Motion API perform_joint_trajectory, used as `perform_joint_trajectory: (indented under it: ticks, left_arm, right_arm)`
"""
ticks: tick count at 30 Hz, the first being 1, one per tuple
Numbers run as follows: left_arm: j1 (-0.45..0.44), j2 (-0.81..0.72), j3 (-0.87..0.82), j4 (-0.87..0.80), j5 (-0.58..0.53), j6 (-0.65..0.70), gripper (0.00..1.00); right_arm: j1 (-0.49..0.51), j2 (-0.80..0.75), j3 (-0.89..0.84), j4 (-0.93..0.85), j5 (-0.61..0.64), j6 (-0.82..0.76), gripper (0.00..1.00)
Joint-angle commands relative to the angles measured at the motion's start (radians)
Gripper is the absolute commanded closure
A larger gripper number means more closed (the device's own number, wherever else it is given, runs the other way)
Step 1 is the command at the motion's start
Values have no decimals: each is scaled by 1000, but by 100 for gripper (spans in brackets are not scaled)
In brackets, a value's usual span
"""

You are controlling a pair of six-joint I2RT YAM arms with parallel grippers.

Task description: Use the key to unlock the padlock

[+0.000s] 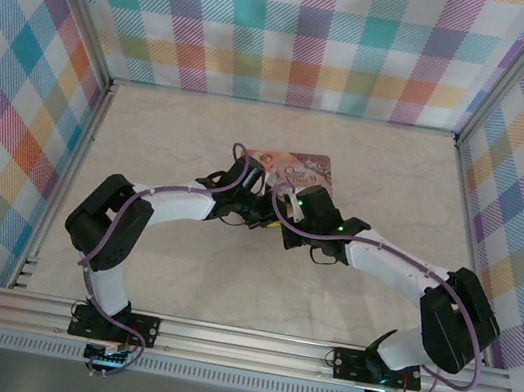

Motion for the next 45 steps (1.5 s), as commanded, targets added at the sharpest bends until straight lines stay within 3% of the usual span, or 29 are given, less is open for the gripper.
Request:
perform_joint_trajectory:
  ticks: [1,8,13,21,45]
  left_arm:
    - [-3,-26,-12,30,27,-3,93]
    - [-4,0,-33,42,3,11,89]
    - [-4,-2,-51,31,-38,25,71]
    - [0,-53,-113,22,-99,29,62]
    - [89,-183,-139,-125,-216,146,61]
  right_arm:
    - [5,35,-33,59,-38,18,100]
    - [5,79,-69,121,-61,45,100]
    - [5,101,-85,159,-81,57,100]
    - [5,115,-96,166,-87,55,100]
    - [5,74,-103,182,-115,7,100]
